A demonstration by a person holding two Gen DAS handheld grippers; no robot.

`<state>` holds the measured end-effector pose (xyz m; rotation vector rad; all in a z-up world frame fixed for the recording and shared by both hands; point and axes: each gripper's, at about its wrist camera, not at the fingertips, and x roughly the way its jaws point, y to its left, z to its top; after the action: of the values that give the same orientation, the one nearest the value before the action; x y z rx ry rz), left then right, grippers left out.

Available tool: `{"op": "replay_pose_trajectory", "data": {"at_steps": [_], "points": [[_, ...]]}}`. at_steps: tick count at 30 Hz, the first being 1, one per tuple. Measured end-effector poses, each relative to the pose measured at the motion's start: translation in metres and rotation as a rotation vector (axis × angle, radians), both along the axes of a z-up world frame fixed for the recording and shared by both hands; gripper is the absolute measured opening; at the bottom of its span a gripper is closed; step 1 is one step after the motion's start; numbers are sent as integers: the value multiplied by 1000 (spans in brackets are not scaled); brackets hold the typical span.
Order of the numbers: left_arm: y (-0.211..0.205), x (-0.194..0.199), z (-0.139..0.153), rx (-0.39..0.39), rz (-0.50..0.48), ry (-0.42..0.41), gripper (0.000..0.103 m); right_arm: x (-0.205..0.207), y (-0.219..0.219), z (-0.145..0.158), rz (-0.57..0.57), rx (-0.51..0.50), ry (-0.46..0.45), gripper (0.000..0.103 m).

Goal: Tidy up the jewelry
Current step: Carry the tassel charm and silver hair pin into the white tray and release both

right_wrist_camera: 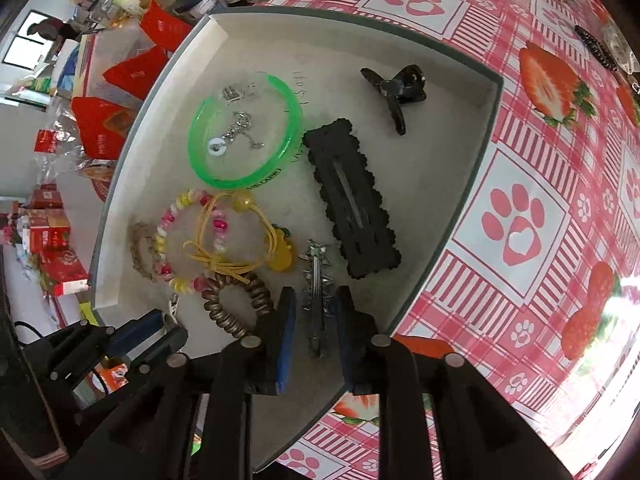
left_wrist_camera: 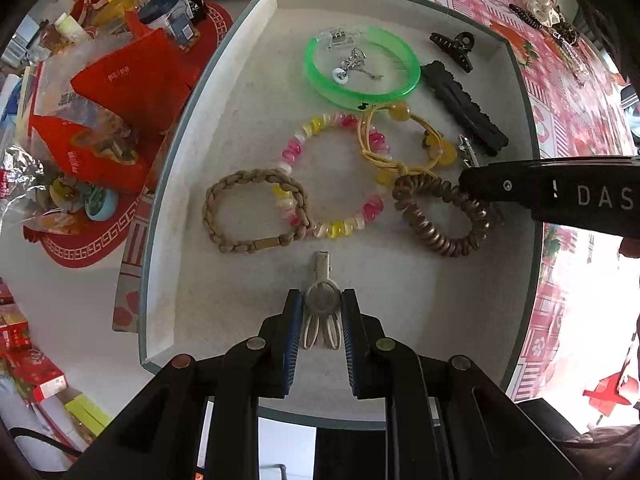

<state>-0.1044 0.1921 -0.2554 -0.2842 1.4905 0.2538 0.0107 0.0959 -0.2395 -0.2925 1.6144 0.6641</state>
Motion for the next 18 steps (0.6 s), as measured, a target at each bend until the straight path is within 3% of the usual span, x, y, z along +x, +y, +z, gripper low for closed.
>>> {"op": "replay_pose_trajectory", "data": {"at_steps": [6,11,12,13,14,18], "points": [[-1,0,10,16,9,-7,26,1,10,8,-3,10,-10,43],[-5,0,23,13,5,-28,27,9,10,27,-31,48,-21,44],[-5,1,25,13,2,-31,36,10,9,32,-37,56,-26,46],[-6,1,29,13,1,-32,80,12,7,39,-46,67,-35,48],[-6,1,32,27,7,-38,103,14,5,42,-50,71,-41,52],[-10,4,51,38,-3,-77,103,19,-5,57,-85,71,-63,54]]}}
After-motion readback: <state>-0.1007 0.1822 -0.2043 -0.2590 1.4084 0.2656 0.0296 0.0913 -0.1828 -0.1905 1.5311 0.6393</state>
